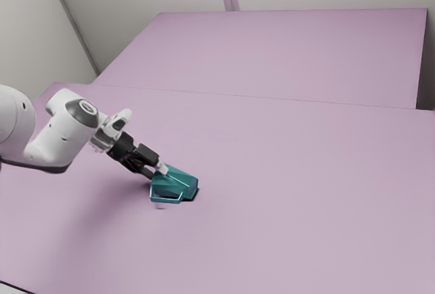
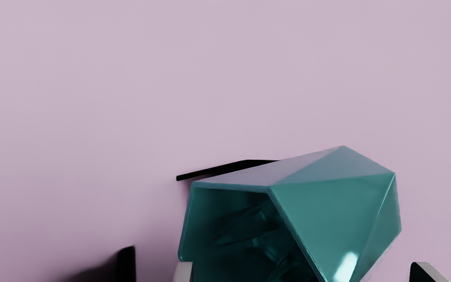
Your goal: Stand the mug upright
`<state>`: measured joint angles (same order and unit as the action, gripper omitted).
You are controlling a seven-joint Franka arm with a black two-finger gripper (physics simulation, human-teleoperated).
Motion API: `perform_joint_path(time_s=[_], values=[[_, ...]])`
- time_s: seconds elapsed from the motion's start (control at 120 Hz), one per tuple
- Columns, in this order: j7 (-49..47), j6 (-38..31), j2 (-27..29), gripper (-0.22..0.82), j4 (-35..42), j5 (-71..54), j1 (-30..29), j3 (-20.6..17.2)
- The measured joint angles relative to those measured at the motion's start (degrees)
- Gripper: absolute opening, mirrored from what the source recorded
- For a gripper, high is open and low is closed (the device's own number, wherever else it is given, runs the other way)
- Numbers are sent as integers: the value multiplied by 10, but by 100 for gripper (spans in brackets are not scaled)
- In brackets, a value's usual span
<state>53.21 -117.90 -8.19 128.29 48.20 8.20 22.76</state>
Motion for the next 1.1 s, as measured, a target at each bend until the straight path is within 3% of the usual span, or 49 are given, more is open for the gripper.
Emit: perform_joint_path(time_s=[0.658, 1.1], values=[[75, 38, -26, 58, 9, 103, -1, 0], [96, 43, -25, 28, 14, 126, 0, 0]])
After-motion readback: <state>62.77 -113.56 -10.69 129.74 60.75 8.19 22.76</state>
